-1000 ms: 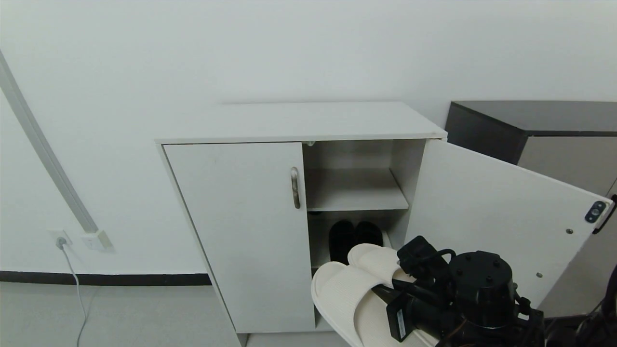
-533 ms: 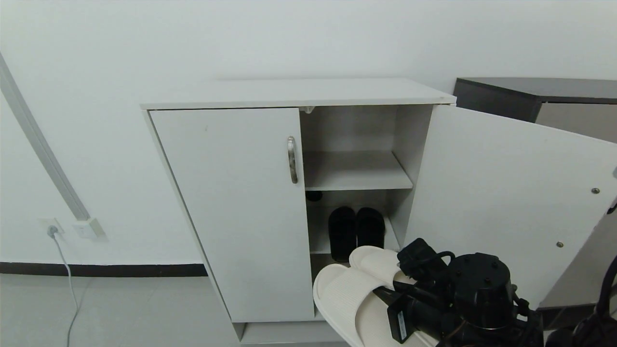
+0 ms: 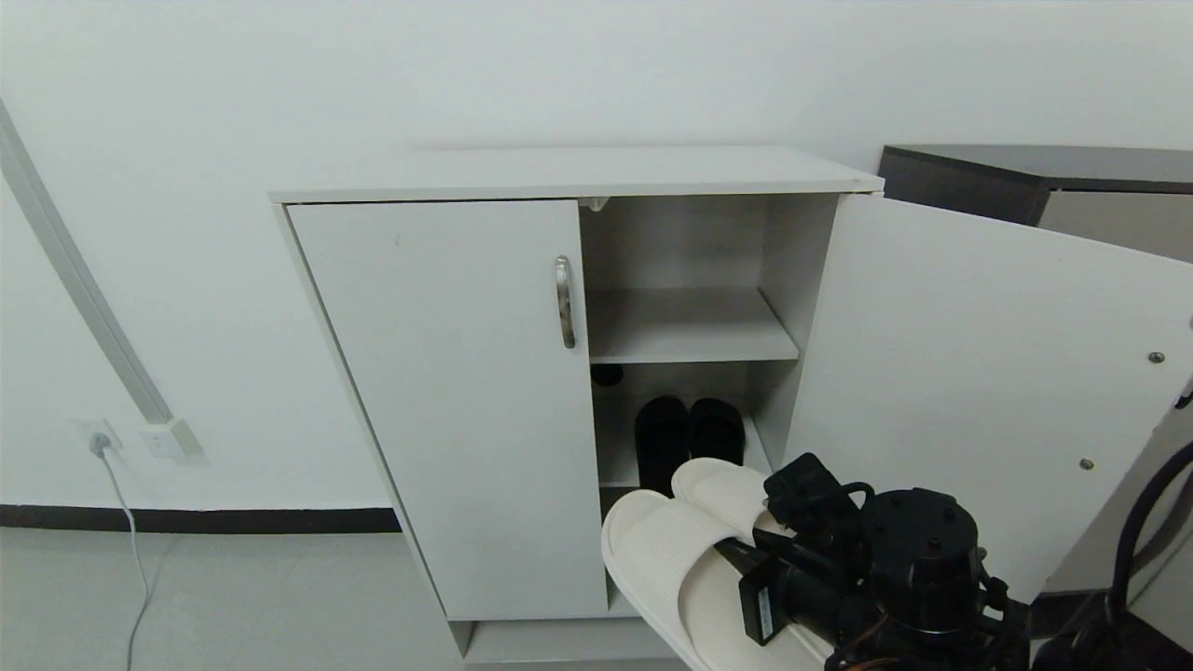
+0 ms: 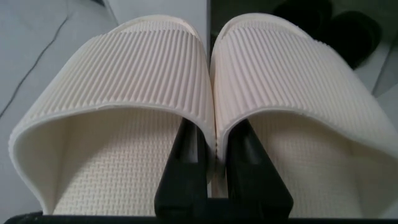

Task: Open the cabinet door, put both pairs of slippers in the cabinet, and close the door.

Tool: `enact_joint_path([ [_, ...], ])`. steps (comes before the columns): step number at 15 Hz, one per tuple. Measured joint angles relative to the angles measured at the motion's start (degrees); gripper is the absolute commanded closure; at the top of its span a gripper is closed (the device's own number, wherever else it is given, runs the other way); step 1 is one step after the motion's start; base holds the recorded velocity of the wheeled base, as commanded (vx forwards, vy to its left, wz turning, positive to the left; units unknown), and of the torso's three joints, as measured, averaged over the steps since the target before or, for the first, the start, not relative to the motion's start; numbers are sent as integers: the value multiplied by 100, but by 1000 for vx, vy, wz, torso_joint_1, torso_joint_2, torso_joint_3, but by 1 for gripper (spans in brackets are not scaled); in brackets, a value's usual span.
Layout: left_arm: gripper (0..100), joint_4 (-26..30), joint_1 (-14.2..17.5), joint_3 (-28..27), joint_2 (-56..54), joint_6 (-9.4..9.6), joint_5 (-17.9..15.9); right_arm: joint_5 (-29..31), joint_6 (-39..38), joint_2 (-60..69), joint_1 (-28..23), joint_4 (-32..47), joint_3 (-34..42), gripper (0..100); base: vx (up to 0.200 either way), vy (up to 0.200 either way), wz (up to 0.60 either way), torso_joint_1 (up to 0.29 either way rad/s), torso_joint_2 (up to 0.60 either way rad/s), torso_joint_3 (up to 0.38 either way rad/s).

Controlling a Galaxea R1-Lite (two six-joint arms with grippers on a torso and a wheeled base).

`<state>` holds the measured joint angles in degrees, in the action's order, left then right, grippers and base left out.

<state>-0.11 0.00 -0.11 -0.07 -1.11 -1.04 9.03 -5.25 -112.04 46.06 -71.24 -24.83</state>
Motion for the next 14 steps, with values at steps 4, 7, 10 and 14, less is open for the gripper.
enact_joint_path([
  [4,100,-2,0,1,0,0,0,1565,-411,-243,210,1840,-1593,100,0,0,0,0,0,0],
  [7,100,0,0,1,0,45,-11,2709,-1247,-258,358,4267,-3449,100,0,0,0,0,0,0],
  [10,100,1,0,1,0,162,-35,3434,-1618,-207,405,5414,-4796,100,0,0,0,0,0,0],
  [14,100,4,0,1,0,162,-29,3484,-1374,-74,302,5452,-5119,100,0,0,0,0,0,0],
])
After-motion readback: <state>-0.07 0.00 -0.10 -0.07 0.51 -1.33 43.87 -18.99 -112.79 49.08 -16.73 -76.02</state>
